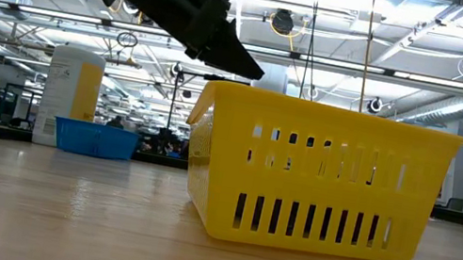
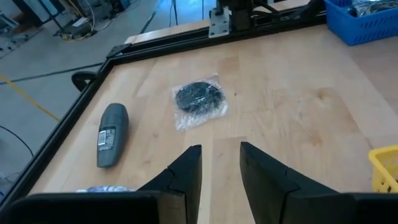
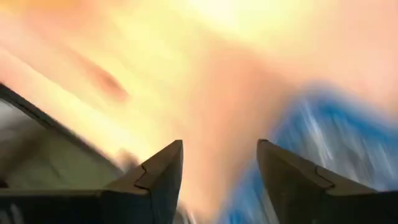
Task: Pick & Place Travel size toiletries
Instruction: Put the black deodorant into the top blue bin
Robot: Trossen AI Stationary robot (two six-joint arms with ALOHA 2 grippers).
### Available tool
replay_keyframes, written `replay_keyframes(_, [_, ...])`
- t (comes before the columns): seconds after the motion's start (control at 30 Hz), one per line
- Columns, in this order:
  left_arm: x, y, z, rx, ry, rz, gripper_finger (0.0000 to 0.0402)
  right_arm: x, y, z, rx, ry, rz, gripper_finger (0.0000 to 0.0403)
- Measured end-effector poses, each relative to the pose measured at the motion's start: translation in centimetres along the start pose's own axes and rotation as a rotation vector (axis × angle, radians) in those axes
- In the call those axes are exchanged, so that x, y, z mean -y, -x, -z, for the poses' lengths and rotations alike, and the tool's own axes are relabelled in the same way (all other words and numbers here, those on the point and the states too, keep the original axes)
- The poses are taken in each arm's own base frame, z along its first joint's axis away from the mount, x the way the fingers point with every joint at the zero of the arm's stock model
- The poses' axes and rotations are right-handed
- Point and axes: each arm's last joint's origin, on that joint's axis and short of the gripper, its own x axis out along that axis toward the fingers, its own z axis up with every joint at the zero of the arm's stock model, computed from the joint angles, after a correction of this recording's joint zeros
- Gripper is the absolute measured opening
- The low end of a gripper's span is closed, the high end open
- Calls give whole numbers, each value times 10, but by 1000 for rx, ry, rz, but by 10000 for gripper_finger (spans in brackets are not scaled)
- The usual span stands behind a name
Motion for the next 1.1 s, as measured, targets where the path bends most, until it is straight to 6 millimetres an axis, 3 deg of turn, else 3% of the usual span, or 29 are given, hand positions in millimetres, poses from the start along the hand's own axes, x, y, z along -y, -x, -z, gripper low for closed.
replay_keyframes(0.2, [0,0,-1,11,-13,-2,111,-18,0,-34,730,229,-204,178])
replay_keyframes(0.33, [0,0,-1,13,-37,-2,111,-26,-24,-74,958,365,-166,174])
replay_keyframes(0.43, [0,0,-1,11,-42,0,111,-18,-50,-116,1015,404,-119,178])
replay_keyframes(0.53, [2,0,0,4,-38,15,111,4,-70,-156,986,446,-84,194])
replay_keyframes(0.67, [11,4,12,-6,-52,82,111,39,-80,-198,932,464,-69,235])
replay_keyframes(0.87, [26,11,37,-63,-18,125,111,76,-70,-251,938,708,-64,302])
replay_keyframes(1.1, [37,17,50,-109,62,120,111,114,-42,-308,1010,893,13,326])
